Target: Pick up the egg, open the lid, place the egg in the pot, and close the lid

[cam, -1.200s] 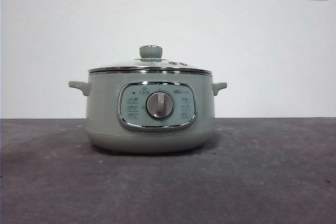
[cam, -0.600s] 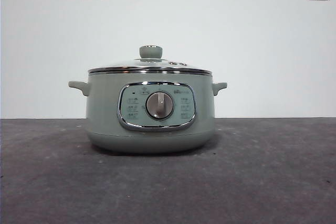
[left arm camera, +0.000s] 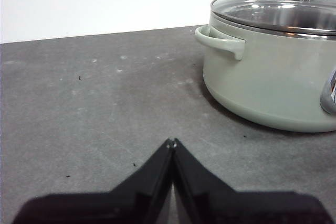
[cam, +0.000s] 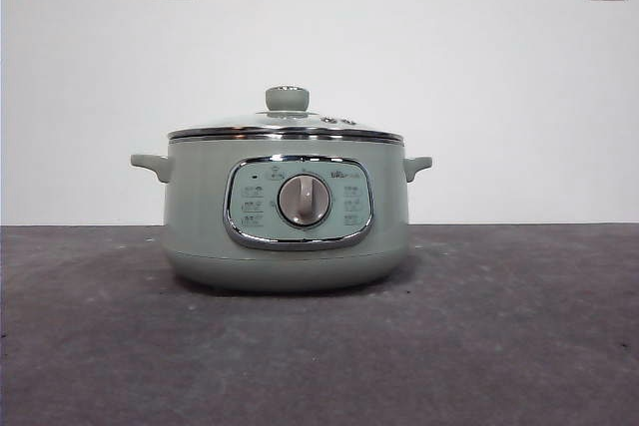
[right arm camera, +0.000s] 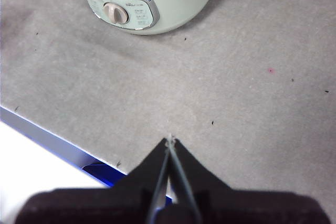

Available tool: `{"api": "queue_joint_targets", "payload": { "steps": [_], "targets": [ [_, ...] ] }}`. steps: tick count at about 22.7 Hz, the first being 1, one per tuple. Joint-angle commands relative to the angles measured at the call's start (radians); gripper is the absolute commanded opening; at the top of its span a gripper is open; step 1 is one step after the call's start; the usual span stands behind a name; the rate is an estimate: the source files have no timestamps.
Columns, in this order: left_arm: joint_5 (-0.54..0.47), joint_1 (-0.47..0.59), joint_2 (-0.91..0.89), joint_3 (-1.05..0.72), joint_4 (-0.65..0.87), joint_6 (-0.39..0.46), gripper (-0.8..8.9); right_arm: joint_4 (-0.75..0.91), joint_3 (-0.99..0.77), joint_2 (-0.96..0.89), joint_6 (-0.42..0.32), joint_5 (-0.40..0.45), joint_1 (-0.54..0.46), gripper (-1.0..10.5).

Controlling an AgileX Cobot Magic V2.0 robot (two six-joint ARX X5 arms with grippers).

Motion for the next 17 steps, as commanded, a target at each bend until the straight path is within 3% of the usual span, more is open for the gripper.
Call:
{"api": "queue_joint_targets", "payload": {
  "steps": [1,3,6,10,13,17],
  "targets": [
    [0.003,0.002,-0.002,-0.01,0.004,-0.005,-0.03,0.006,-0.008,0.0,0.008,0.004,0.002,0.0],
    [0.003,0.002,-0.002,-0.01,0.004,-0.005,-0.03,0.024,-0.007,-0.002,-0.014,0.046,0.0,0.0],
    [0.003,0.002,-0.001,-0.01,0.004,-0.005,-0.03,0.129,-0.016,-0.056,-0.109,0.175,-0.072,0.0],
    [0.003,0.002,0.001,-0.01,0.004,-0.005,-0.03,0.483,-0.174,-0.249,-0.122,0.061,-0.323,0.0],
    [0.003,0.002,0.01,-0.01,0.004,-0.005,-0.03,0.717,-0.405,-0.405,-0.14,0.063,-0.482,0.0],
    [0.003,0.002,0.011,-0.01,0.004,-0.005,-0.03,0.894,-0.635,-0.531,-0.118,0.062,-0.567,0.0]
  ]
}}
